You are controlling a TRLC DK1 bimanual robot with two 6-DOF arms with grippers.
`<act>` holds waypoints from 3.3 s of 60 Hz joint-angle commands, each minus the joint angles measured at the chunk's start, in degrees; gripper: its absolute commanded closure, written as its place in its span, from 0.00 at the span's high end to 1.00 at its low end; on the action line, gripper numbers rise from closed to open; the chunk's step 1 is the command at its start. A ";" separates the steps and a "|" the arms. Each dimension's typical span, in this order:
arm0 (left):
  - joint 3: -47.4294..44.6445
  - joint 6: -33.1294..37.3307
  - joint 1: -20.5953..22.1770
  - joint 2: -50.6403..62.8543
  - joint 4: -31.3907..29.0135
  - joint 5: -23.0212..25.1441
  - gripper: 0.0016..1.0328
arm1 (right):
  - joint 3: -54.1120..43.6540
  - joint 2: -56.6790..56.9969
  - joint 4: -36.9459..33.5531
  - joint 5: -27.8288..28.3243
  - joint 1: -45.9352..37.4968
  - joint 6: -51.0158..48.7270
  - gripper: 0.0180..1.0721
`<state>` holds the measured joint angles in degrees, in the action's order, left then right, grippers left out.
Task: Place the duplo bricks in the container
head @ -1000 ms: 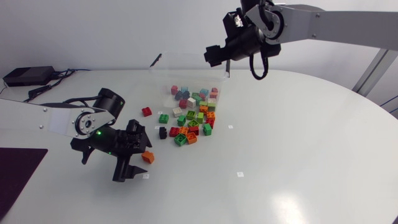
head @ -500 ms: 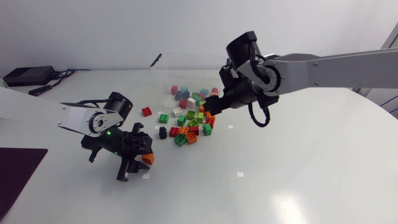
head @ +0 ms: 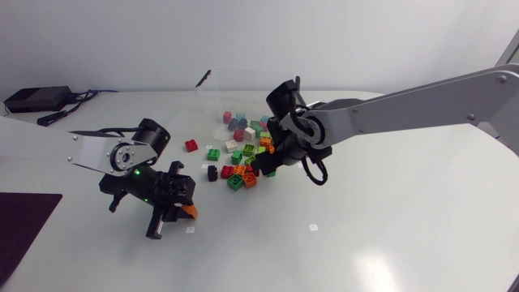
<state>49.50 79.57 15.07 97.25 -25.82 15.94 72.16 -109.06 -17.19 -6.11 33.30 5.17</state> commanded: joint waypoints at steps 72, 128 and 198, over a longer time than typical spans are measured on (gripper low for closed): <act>24.68 -18.31 -4.26 -5.85 -2.56 8.14 0.27 | 15.38 -16.63 -11.37 -0.04 -1.57 1.69 0.28; 52.37 -45.91 -2.68 19.91 13.34 2.07 0.95 | 15.03 3.67 -12.34 2.77 -6.40 -2.09 0.26; 37.43 -34.83 -19.29 21.14 15.89 7.17 0.95 | 47.63 -16.80 -9.53 4.70 -8.87 0.54 0.27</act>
<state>87.61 42.74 -4.12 115.96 -10.37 22.26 118.56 -123.20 -27.94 -1.52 24.77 4.47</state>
